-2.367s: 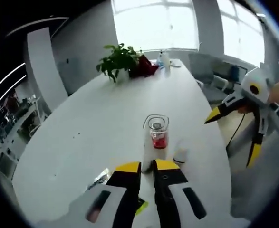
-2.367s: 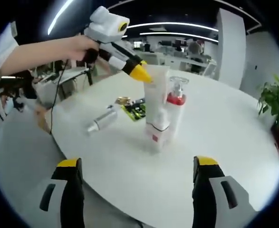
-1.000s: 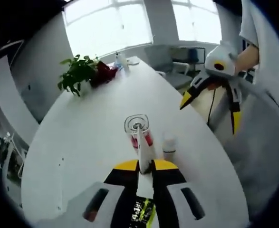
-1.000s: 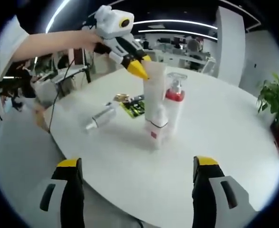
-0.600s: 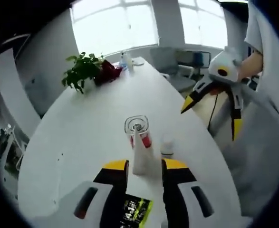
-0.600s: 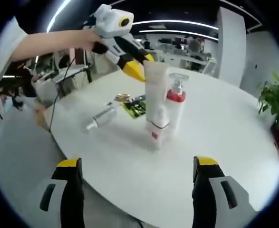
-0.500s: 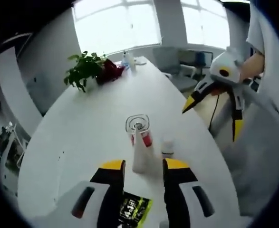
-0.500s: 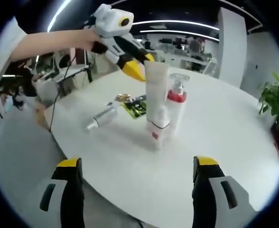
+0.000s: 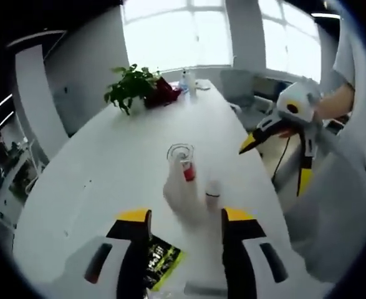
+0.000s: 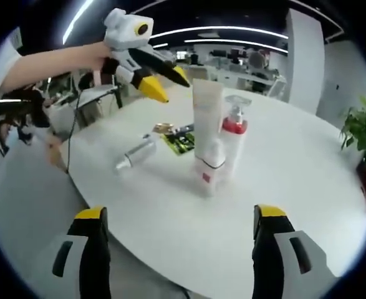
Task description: Arrange the skincare products in the storage area until every visible bottle or jar stands upright without overlapping.
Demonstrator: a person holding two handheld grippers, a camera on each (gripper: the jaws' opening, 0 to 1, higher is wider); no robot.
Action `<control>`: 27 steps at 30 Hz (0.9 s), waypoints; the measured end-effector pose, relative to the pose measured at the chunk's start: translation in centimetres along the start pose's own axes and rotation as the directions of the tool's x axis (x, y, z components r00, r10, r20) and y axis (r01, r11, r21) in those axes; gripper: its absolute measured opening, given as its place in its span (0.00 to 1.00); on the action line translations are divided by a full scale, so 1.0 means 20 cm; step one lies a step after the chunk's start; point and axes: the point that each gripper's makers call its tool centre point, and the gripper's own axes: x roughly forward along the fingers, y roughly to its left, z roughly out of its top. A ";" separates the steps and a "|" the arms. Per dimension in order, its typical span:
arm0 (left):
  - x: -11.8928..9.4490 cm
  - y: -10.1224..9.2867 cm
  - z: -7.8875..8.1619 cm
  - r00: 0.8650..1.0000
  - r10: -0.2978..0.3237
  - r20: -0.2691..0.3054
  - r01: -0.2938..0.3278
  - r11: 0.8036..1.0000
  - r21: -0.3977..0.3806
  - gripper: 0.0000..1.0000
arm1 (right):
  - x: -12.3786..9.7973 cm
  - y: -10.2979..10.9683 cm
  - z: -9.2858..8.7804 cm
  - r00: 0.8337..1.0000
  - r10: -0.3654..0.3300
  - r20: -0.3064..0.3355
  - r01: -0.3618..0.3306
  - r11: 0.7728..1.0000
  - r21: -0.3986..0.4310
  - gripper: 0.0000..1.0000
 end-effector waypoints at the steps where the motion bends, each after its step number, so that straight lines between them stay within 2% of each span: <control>1: -0.03 -0.01 -0.01 1.000 0.001 0.010 -0.001 0.999 -0.033 0.42 | 0.00 0.00 0.00 1.000 0.003 -0.003 -0.003 1.000 -0.003 0.96; 5: -0.09 -0.09 -0.05 1.000 0.028 0.006 -0.028 0.998 -0.059 0.47 | 0.00 0.00 -0.01 1.000 -0.003 -0.014 0.003 1.000 -0.010 0.95; 7: -0.14 -0.07 -0.10 0.999 0.043 0.005 -0.042 0.996 -0.074 0.48 | -0.01 0.00 -0.01 1.000 -0.007 -0.009 0.007 1.000 -0.004 0.95; 11: -0.18 -0.08 -0.13 0.995 0.096 0.014 -0.094 0.988 -0.124 0.54 | 0.00 0.01 -0.01 1.000 0.000 -0.017 0.000 1.000 -0.018 0.95; 13: -0.20 -0.12 -0.13 0.994 0.111 0.019 -0.107 0.985 -0.136 0.56 | 0.01 0.02 -0.02 1.000 0.005 -0.030 -0.007 0.999 -0.038 0.95; 17: -0.25 -0.15 -0.17 0.990 0.138 0.013 -0.135 0.978 -0.162 0.57 | 0.01 0.03 -0.02 0.999 0.018 -0.037 -0.020 0.999 -0.048 0.95; 22: -0.32 -0.22 -0.20 0.982 0.187 0.027 -0.176 0.959 -0.222 0.59 | 0.01 0.06 -0.03 0.998 0.035 -0.043 -0.037 0.997 -0.063 0.96; 27: -0.40 -0.27 -0.29 0.966 0.257 0.014 -0.242 0.926 -0.289 0.65 | 0.01 0.05 -0.03 0.999 0.033 -0.038 -0.035 0.997 -0.065 0.96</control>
